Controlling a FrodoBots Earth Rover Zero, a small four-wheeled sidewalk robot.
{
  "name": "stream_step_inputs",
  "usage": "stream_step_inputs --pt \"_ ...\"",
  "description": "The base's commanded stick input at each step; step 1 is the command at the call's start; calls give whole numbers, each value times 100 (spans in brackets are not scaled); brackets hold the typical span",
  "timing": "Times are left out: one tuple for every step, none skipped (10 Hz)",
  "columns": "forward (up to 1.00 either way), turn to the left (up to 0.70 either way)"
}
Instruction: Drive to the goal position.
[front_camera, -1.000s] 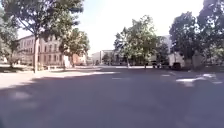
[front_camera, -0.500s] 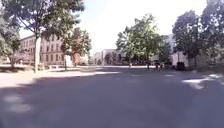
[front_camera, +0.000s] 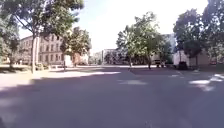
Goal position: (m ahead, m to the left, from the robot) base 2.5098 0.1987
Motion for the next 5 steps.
stream_step_inputs --pt "70 0" --pt "70 0" --pt "70 0" --pt "70 0" --pt "70 0"
